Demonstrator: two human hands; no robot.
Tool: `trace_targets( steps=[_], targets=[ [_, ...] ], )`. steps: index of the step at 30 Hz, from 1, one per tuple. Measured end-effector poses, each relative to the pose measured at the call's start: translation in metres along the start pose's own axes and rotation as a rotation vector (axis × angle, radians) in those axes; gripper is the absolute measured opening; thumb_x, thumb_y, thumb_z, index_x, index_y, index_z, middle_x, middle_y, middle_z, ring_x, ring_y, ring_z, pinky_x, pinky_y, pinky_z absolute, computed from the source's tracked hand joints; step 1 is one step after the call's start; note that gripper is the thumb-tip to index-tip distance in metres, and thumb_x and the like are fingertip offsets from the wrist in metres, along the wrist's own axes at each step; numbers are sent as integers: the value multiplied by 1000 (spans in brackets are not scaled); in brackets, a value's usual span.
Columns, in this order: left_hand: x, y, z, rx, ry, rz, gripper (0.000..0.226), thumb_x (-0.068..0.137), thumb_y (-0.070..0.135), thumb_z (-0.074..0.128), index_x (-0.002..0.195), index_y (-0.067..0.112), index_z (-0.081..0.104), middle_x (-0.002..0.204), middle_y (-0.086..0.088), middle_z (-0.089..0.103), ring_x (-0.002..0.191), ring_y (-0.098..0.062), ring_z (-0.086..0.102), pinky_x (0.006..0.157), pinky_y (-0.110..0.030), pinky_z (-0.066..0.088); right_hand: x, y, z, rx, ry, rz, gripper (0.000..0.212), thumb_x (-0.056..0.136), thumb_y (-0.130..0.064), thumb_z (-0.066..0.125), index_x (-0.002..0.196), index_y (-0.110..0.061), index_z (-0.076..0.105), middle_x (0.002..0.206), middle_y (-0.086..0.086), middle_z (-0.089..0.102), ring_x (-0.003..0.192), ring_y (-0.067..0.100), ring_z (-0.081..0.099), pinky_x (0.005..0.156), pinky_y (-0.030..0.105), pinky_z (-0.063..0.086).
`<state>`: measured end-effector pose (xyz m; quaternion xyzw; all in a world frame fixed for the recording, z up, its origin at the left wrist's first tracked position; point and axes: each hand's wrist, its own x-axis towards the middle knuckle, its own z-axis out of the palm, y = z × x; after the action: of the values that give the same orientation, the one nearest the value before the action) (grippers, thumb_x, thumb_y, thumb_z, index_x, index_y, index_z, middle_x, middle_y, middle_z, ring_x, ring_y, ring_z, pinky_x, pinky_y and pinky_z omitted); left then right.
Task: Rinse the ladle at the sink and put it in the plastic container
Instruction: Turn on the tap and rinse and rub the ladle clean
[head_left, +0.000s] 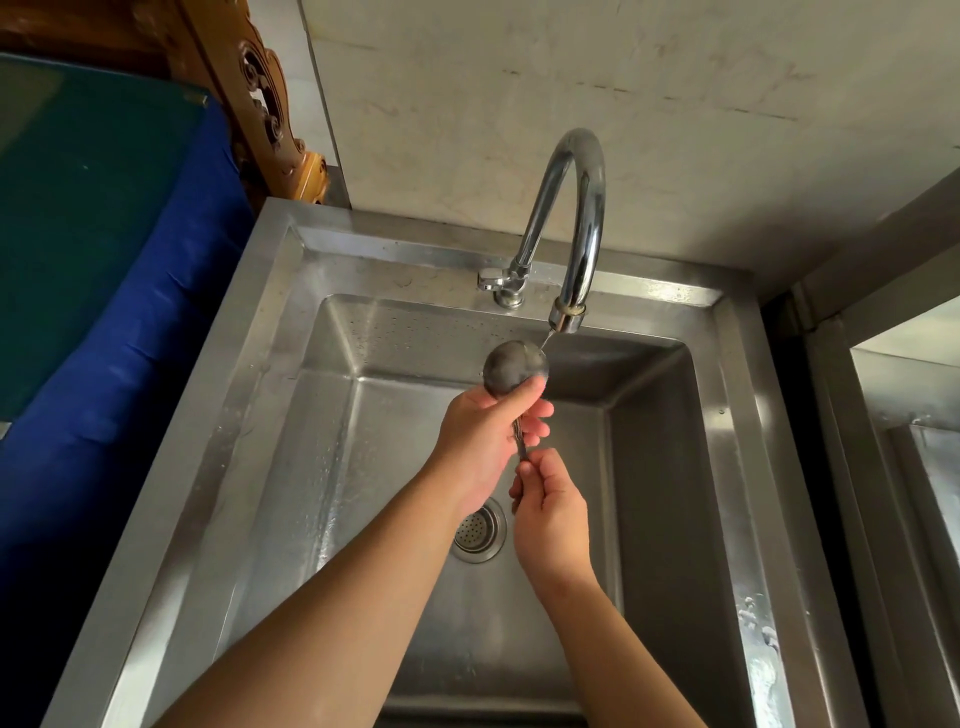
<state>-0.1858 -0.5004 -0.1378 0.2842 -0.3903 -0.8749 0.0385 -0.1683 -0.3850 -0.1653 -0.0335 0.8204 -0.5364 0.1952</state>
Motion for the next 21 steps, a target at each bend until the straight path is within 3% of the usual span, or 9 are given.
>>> trace_targets(
  steps=[4,9,12,15,18,21],
  targets=[
    [4,7,9,16,95,-113,22,59,34,90,65,17,77,57,-3,65,48,-15,59,51,-26,49,2,5,-4,-122,64,-43,34,103,-12,43,72,-27,47,62,-7,51,56,6,42,54,22,38],
    [11,21,24,148,228,-275,52,53,51,91,78,13,66,49,0,62,41,-13,56,48,-24,48,1,7,-4,-146,91,-66,34,102,-11,42,71,-25,46,58,-6,50,52,6,40,49,17,34],
    [18,26,31,184,278,-311,64,68,67,76,101,13,68,49,-1,66,41,-14,61,48,-25,50,0,4,0,-89,93,-43,33,102,-11,43,71,-19,46,57,-8,47,52,5,36,48,15,33],
    [24,31,31,191,289,-311,57,94,65,46,105,12,63,54,-8,73,42,-18,67,44,-24,54,-2,2,0,2,30,-25,33,103,-11,43,71,-18,46,58,-12,46,54,5,36,51,16,34],
    [24,37,27,236,184,-264,57,104,56,34,111,5,60,68,-16,78,55,-24,75,45,-25,57,-1,1,-6,158,-76,36,30,104,-9,42,75,-10,48,63,-3,45,60,15,38,55,30,36],
    [21,43,24,130,83,-242,52,109,41,35,113,-4,59,91,-27,78,82,-33,79,60,-33,63,1,4,-16,263,-170,91,36,105,-9,42,71,-15,51,60,-3,45,54,12,37,50,27,36]
  ],
)
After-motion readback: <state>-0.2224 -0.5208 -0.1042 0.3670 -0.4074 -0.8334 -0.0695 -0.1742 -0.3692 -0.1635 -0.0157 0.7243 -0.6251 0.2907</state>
